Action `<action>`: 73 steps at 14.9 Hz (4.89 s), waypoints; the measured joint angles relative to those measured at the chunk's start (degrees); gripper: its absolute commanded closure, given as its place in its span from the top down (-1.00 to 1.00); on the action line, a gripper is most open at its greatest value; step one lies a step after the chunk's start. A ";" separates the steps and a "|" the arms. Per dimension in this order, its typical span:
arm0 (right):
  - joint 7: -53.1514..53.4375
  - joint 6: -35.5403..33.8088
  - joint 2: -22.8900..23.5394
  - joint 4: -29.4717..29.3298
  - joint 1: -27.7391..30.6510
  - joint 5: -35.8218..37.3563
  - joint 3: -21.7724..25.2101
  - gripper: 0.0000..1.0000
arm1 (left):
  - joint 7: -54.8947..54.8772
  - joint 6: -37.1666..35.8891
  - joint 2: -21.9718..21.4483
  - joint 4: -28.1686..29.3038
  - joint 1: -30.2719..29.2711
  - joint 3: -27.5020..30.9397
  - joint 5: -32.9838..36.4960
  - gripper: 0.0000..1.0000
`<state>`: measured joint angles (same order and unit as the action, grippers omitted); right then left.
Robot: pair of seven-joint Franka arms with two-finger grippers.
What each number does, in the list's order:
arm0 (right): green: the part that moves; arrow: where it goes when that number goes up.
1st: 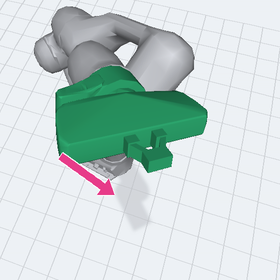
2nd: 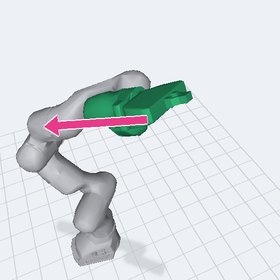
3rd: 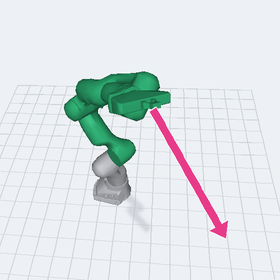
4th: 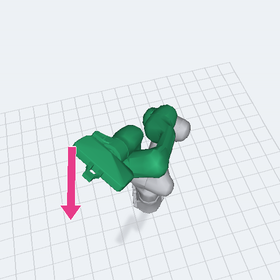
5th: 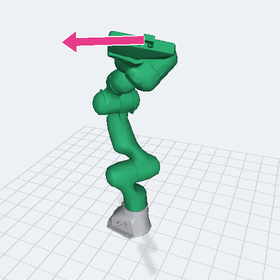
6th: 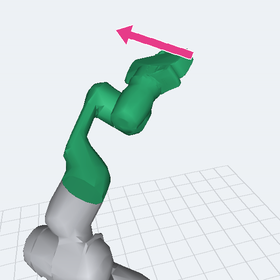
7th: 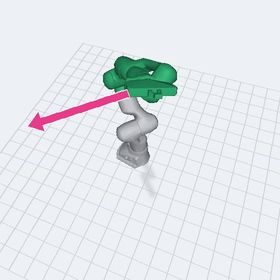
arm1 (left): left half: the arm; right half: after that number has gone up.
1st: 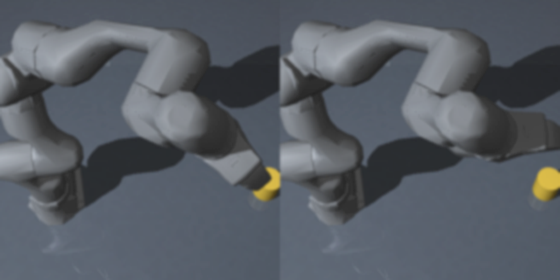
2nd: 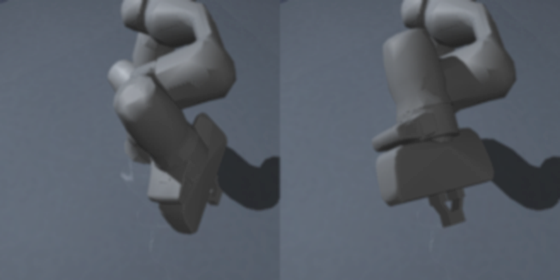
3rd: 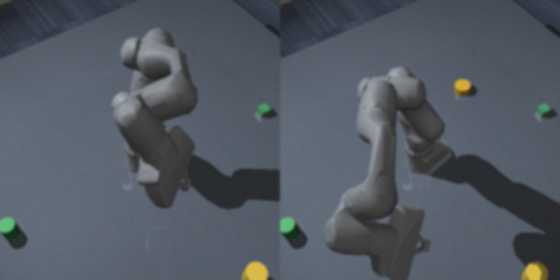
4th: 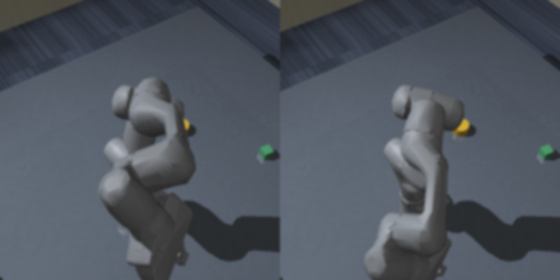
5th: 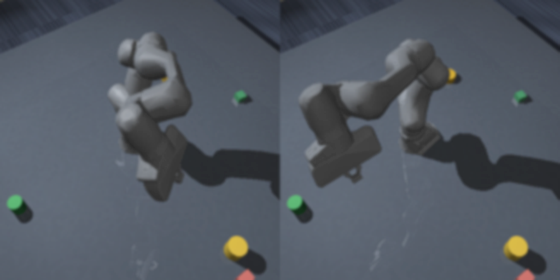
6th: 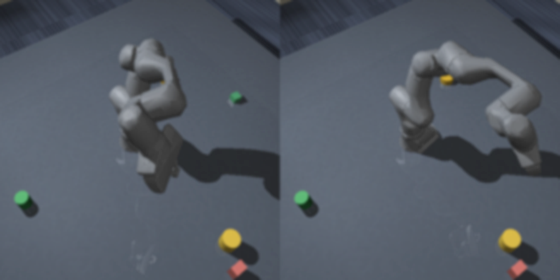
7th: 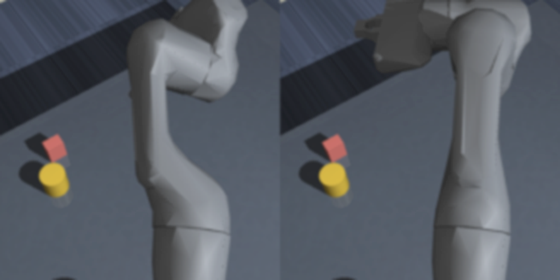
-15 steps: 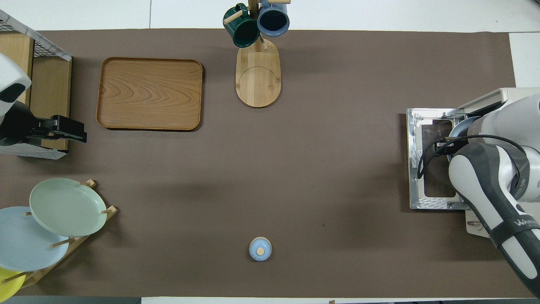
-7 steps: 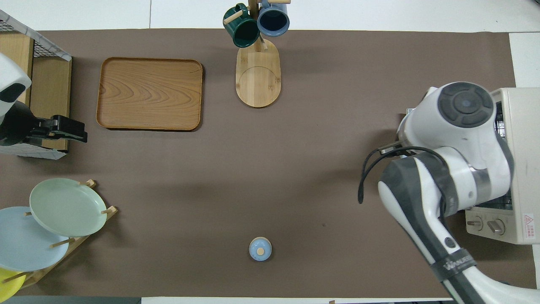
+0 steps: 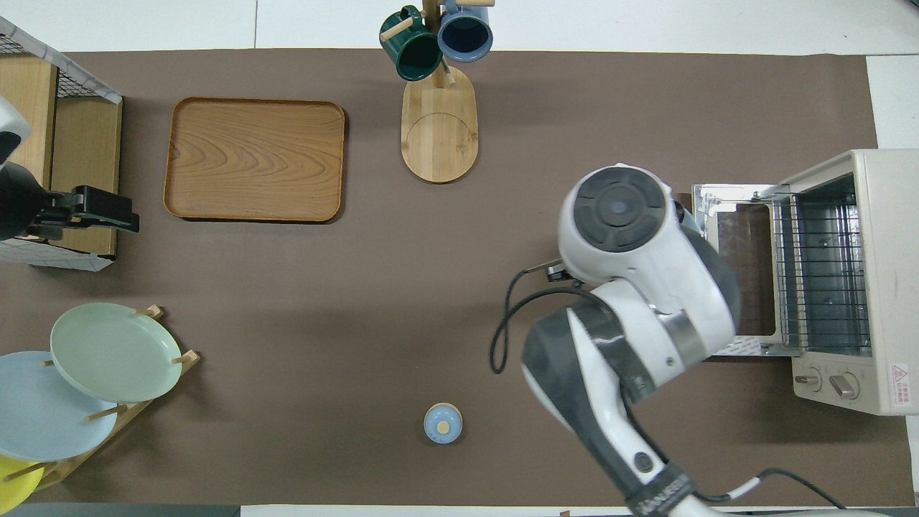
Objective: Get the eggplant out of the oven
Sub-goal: 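Pull the plate with eggplant out of the oven toward the table center, then set the plate on the table with the right gripper while the left gripper rises, then grasp the eggplant with the left gripper while the right gripper withdraws, then lift the eggplant with the left gripper and carry it to the wooden tray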
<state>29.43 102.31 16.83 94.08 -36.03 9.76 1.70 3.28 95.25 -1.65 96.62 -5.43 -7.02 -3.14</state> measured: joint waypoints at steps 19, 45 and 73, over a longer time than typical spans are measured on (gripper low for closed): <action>1.73 3.76 9.24 -12.61 3.11 -3.04 -0.90 -1.00 | -0.01 1.96 0.44 -0.42 -2.02 -1.02 -1.21 1.00; -22.87 8.54 -3.99 16.43 27.94 12.37 -1.64 -1.00 | 46.17 37.62 26.05 6.44 36.25 -1.78 -1.28 0.93; -37.32 -14.61 -15.80 -1.36 38.75 -8.68 -1.02 1.00 | 21.22 13.90 23.42 -12.60 15.31 0.04 1.29 -1.00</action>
<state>-7.89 87.71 1.03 92.72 2.72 1.07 0.68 24.50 109.15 21.76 84.01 9.88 -6.98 -1.84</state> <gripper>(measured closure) 0.000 0.612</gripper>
